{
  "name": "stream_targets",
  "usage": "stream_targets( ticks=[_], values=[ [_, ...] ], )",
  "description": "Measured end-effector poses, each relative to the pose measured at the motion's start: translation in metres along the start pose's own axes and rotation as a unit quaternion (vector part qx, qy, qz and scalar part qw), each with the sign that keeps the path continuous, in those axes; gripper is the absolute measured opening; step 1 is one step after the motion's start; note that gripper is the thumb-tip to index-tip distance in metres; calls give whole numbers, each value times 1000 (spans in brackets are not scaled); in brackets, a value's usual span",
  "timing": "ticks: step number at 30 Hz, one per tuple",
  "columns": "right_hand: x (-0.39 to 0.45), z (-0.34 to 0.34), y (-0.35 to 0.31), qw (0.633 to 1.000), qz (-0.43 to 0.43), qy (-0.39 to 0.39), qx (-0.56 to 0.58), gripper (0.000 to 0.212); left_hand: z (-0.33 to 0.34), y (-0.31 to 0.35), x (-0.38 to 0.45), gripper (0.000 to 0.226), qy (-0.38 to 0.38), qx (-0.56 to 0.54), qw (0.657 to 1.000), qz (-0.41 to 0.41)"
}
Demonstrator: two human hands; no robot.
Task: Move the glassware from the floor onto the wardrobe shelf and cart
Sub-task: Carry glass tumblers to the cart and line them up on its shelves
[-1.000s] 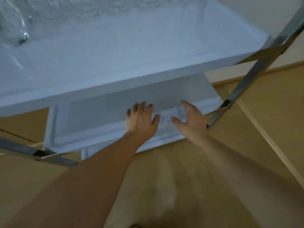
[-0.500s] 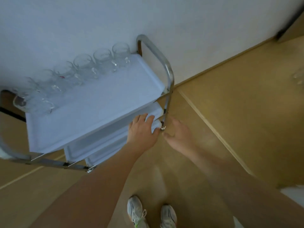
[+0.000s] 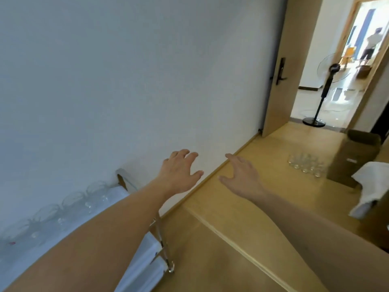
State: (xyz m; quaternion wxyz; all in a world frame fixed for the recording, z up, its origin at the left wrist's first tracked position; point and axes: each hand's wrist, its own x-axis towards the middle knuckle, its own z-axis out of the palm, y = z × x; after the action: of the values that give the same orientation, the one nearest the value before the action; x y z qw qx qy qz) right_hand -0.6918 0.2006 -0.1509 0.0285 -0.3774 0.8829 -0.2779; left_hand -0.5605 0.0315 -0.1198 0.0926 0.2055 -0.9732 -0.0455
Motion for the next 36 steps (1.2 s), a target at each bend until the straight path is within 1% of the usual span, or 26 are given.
stream_targets(
  ticks=[4,8,13,19,22,26,30,33,36],
  values=[
    [32,-29,43,999,39,24,-17,80,7,37,67,70,-11,-25,999,40],
    [73,-49,93,994,95,40,-39,80,30,75,146,71,-15,-60,994,92],
    [134,-76,157,980,176,69,-65,81,52,128,256,71,-2,-130,977,168],
    [180,-123,226,957,256,117,-65,79,69,202,374,71,-20,-133,957,256],
    [183,-146,268,943,297,137,-59,81,81,254,414,71,-35,-125,943,305],
    [187,-181,328,921,347,166,-68,78,104,328,453,70,-67,-119,922,363],
    [196,-215,397,906,379,174,-75,79,122,402,489,67,-71,-107,906,404],
    [205,-245,451,896,393,196,-71,78,132,456,515,63,-63,-116,899,417],
    [211,-274,499,885,413,206,-59,79,139,509,541,65,-79,-112,896,423]
  ],
)
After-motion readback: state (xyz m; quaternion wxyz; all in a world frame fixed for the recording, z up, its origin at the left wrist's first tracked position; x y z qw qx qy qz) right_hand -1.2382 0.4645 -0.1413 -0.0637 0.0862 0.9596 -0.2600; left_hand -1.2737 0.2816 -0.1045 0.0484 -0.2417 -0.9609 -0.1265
